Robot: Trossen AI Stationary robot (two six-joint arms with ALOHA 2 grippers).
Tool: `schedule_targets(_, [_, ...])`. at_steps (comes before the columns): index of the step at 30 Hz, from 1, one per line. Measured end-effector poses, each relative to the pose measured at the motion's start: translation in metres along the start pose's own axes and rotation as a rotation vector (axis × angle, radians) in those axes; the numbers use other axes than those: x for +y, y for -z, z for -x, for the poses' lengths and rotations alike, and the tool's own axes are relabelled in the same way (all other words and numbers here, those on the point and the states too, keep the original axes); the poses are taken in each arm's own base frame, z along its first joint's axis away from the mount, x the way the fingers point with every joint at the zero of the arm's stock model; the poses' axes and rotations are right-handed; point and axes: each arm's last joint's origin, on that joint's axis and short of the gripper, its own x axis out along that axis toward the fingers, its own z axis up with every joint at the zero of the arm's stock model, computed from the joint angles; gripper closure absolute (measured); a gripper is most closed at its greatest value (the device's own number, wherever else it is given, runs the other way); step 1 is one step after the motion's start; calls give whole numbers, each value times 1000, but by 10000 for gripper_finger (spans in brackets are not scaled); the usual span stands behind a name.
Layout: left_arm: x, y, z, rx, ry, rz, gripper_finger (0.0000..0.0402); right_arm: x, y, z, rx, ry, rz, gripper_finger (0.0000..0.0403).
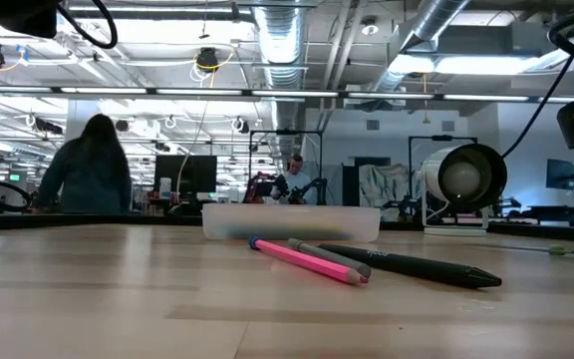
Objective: Pick & place school supplies into a supply box
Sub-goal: Put the green scissors into the supply box
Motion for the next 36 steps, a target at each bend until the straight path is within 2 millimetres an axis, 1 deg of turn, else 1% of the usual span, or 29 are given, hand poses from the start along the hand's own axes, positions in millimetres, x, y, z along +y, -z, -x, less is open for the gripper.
schedule_targets(5, [0,0,0,1,0,-1,258,1,-1,0,-21,-1,31,332])
schedule_targets(11, [0,0,0,1,0,-1,258,1,-1,0,-38,-2,34,330])
schedule_targets(18, [0,0,0,1,0,-1,258,3,-5,-1,-57,-19,96,329])
schedule_targets(25, [0,0,0,1,-1,-1,258,3,-17,-1,-79,-54,157,329])
schedule_targets(36, [0,0,0,2,-2,-2,258,15,-43,0,-216,-194,212,329])
